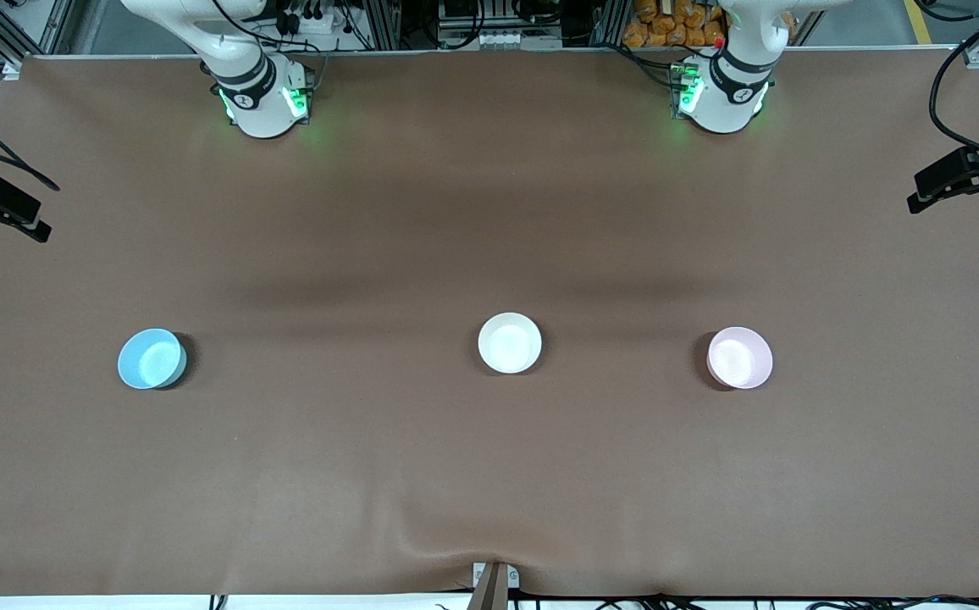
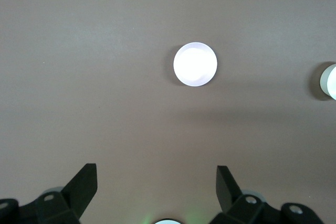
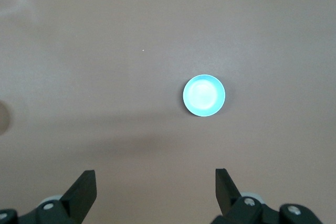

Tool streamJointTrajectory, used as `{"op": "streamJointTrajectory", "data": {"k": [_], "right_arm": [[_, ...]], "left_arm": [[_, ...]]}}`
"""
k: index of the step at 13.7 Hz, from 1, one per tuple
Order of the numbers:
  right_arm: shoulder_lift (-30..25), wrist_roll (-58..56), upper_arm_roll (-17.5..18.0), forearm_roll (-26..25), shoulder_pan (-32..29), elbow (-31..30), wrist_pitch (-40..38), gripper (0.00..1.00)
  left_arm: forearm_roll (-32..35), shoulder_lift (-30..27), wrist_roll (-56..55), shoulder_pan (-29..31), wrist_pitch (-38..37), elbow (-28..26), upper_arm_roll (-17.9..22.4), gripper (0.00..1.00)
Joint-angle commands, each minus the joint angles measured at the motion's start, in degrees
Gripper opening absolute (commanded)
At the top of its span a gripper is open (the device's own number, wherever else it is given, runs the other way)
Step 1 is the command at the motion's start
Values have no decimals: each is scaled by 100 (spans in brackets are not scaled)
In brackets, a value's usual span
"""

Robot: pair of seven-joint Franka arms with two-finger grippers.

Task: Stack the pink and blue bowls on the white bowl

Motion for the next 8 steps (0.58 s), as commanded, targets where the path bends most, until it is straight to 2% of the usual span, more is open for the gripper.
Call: {"op": "streamJointTrajectory", "data": {"k": [1,8], "right_arm": [[-9,-42,20,-6,-18,55,-3,100],[0,-7,20,-129,-9,72,5,100]], "left_arm": [[48,32,-29,-8,1,97,-3,100],[47,111,-56,-34,1,97,-12,100]]}}
